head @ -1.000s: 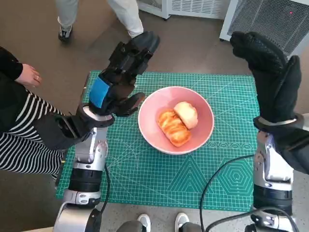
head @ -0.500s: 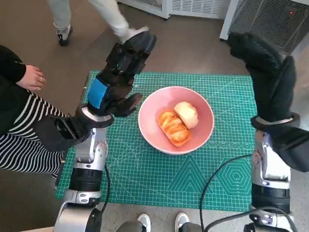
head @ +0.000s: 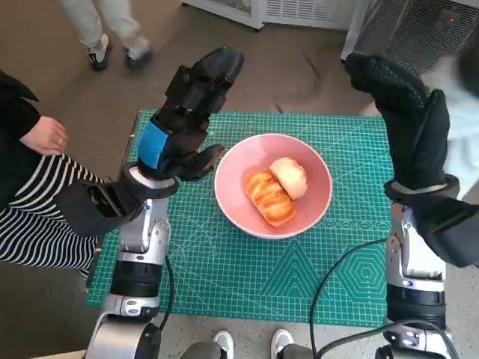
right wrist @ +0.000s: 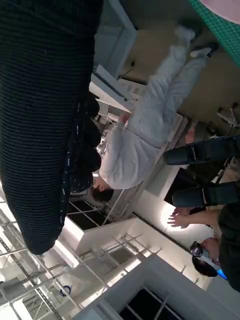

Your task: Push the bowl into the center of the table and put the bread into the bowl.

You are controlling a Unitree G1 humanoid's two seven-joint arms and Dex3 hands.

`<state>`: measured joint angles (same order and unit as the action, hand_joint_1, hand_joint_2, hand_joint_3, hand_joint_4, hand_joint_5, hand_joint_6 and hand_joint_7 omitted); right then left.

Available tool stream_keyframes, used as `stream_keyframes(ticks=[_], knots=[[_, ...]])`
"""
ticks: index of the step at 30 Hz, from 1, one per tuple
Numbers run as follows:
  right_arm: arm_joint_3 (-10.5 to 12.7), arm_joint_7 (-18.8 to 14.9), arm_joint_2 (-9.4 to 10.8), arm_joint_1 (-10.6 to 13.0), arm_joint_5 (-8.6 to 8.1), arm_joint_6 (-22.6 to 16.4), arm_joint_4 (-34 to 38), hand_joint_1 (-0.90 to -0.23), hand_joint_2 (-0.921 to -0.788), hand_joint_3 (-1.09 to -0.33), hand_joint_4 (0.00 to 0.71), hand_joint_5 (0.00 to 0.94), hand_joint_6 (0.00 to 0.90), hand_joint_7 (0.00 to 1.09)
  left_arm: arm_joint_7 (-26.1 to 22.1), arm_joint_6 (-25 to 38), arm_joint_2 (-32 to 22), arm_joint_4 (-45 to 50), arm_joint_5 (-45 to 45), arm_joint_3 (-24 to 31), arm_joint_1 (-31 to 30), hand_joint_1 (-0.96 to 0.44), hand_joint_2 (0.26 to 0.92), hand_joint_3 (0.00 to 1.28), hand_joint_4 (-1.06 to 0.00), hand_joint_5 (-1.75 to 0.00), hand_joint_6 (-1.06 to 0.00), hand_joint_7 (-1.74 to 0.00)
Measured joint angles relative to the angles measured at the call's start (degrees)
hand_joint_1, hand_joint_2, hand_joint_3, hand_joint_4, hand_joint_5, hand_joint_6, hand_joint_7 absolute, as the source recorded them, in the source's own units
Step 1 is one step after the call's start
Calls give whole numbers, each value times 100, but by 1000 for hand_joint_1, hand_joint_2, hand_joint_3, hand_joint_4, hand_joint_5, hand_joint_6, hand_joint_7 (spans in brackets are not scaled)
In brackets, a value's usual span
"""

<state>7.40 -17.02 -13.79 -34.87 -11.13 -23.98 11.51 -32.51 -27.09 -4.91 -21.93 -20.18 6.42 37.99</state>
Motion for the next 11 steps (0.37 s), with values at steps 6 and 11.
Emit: stream_keyframes(ticks=[6,11], knots=[[-2,-6,-3,5,2,3,-3,-697,-921,-667,145,0,22,475,31,0,1,24,18,-21,-7,-691,921,369,1,-173,1,-459],[-3,-8,-3,17,1,3,-9,-694,-921,-667,143,1,22,478,120,0,1,73,77,-41,-15,-695,921,370,1,-171,1,-474]])
